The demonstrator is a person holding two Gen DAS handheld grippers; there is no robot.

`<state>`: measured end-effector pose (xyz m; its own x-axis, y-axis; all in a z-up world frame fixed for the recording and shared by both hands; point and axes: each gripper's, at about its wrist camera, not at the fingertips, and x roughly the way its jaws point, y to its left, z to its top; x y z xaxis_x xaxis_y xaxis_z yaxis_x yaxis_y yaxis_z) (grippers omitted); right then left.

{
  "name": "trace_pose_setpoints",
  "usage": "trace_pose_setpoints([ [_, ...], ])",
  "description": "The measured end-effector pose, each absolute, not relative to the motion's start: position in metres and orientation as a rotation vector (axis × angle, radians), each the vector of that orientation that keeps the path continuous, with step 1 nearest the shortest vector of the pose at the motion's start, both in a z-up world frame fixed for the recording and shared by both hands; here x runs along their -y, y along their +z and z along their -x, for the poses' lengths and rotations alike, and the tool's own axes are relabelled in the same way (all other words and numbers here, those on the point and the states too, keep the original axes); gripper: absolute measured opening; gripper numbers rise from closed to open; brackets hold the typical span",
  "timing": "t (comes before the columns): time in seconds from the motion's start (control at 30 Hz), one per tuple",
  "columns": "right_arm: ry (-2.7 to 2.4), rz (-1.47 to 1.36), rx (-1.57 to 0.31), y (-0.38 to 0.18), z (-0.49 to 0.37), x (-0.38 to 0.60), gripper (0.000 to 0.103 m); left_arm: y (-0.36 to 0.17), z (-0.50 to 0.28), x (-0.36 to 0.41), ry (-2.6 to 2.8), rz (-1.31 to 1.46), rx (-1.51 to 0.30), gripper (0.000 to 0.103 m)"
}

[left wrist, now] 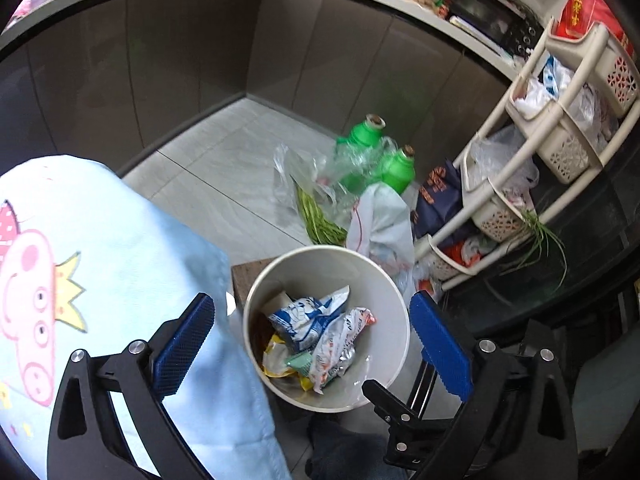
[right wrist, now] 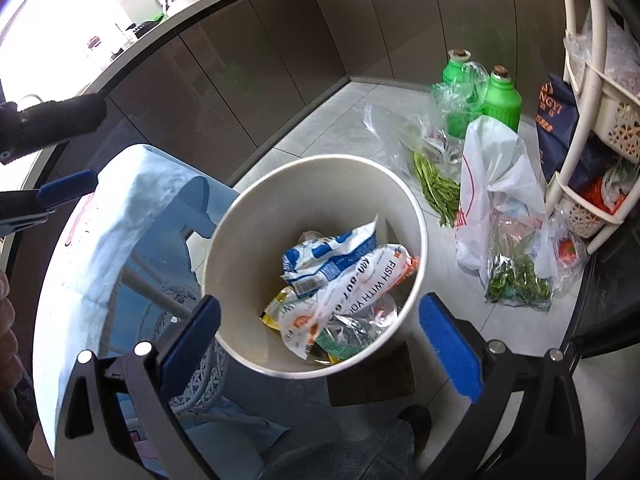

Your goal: Collect trash

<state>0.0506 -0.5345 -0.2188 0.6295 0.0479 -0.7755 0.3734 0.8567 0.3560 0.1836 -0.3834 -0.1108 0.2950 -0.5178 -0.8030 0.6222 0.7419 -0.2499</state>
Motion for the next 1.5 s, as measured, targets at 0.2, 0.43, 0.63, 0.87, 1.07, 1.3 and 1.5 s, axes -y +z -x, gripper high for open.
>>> trace_pose_setpoints([
  [0.2, -0.202, -0.460, -0.867, -0.192, -0.048, 0.520, 0.099, -0.076, -0.167, 0.356, -0.711, -0.130, -0.927, 0.094],
  [0.43, -0.206, -0.354, -0.789, -0.126, -0.035, 0.487, 0.099, -0.031, -0.140, 0.293, -0.559, -0.118, -0.819, 0.094],
  [0.63, -0.199, -0.281, -0.751, -0.071, -0.025, 0.442, 0.100, -0.002, -0.116, 0.220, -0.431, -0.056, -0.782, 0.094],
  [0.87, -0.205, -0.224, -0.794, -0.032, -0.023, 0.377, 0.099, 0.012, -0.088, 0.146, -0.263, -0.069, -0.760, 0.094],
  [1.07, -0.208, -0.116, -0.772, -0.012, -0.018, 0.321, 0.099, 0.010, -0.075, 0.090, -0.122, -0.076, -0.788, 0.094],
  [1.3, -0.186, -0.052, -0.765, -0.003, -0.014, 0.285, 0.099, 0.007, -0.058, 0.049, -0.057, -0.070, -0.813, 0.094],
  [1.5, -0.183, -0.024, -0.765, 0.001, -0.012, 0.269, 0.099, 0.005, -0.050, 0.040, -0.051, -0.066, -0.824, 0.094],
])
